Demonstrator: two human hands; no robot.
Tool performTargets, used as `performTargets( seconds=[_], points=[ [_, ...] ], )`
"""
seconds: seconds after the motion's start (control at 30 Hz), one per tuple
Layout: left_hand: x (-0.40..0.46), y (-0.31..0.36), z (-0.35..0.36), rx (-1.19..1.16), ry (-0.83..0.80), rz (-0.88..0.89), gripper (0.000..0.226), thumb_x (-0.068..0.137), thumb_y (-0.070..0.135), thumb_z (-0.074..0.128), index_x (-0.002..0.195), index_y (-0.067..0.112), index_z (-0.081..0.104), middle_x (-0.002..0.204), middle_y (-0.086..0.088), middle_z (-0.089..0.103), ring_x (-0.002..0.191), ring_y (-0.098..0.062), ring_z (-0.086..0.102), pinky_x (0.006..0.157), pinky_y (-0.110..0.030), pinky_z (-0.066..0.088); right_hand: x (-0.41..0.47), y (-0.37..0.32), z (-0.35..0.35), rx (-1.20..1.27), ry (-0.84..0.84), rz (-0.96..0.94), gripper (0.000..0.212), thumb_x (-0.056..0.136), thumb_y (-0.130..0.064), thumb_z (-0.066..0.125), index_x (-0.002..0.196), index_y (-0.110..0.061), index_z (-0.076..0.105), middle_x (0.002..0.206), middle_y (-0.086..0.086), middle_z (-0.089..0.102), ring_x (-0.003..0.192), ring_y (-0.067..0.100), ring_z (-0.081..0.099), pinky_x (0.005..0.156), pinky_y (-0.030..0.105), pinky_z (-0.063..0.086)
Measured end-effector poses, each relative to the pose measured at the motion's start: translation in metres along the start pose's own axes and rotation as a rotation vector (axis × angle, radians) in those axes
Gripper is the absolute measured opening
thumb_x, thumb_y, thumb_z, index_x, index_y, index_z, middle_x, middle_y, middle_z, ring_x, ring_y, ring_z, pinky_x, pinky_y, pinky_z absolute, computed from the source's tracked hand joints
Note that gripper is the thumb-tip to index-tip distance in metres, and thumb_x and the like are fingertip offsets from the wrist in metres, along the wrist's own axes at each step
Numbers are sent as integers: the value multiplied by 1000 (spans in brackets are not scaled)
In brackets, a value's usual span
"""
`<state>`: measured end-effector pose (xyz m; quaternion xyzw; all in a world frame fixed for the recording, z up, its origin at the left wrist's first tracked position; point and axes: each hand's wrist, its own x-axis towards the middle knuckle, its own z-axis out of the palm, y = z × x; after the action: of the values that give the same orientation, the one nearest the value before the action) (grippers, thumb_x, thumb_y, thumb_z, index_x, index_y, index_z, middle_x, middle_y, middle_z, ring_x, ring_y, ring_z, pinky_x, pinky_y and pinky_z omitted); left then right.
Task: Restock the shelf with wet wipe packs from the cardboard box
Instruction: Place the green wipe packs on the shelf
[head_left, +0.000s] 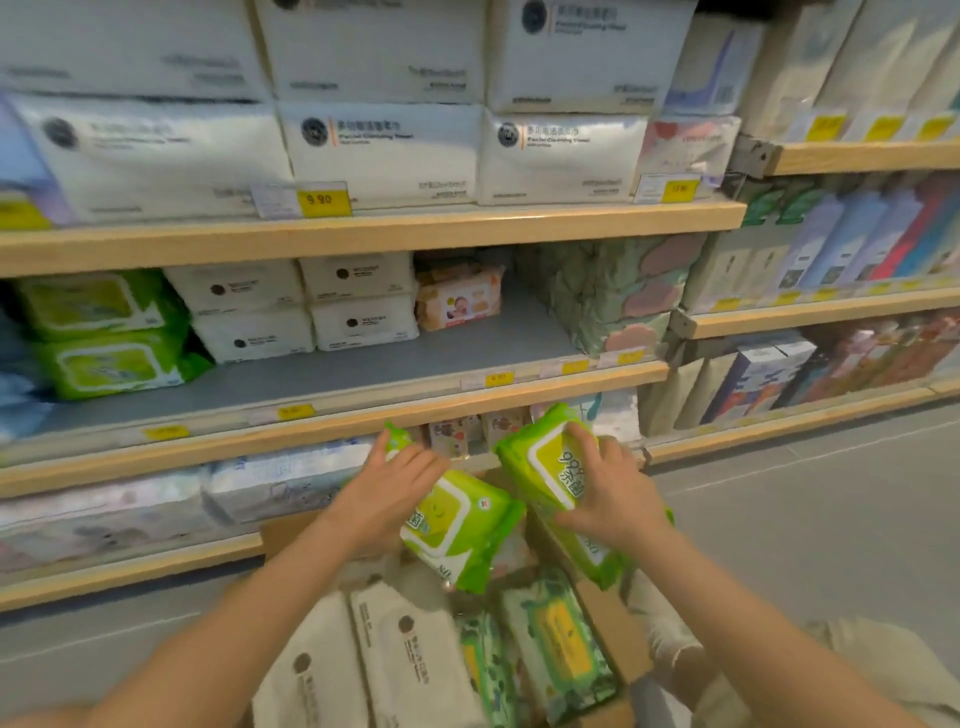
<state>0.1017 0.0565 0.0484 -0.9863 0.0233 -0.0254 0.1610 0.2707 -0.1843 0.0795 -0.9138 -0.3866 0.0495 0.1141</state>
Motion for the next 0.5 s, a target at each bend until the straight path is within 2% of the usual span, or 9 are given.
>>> performTargets(
  seconds=[0.13,0.3,0.5],
  points=[
    [-67,-44,-12,4,-1,-205,94,45,58,75,124,17,45,109,-1,57,105,-23,55,98,-63,36,30,-57,1,-55,3,-160,109,59,-61,70,145,-31,9,122,8,42,108,31,46,79,42,48],
    [-159,-91,-16,37,-33,-446,95,43,64,74,121,16,46,105,-4,58,100,-26,56,94,-64,38,68,-145,13,-75,0,-391,106,62,-58,69,144,-31,8,125,6,39,113,30,43,82,43,48],
    [-242,-141,-5,66,-19,-737,103,31,55,81,118,11,47,102,-8,57,98,-25,44,88,-67,40,116,-250,34,-193,21,-618,107,64,-56,69,147,-29,5,127,5,36,110,28,43,80,41,47]
  ],
)
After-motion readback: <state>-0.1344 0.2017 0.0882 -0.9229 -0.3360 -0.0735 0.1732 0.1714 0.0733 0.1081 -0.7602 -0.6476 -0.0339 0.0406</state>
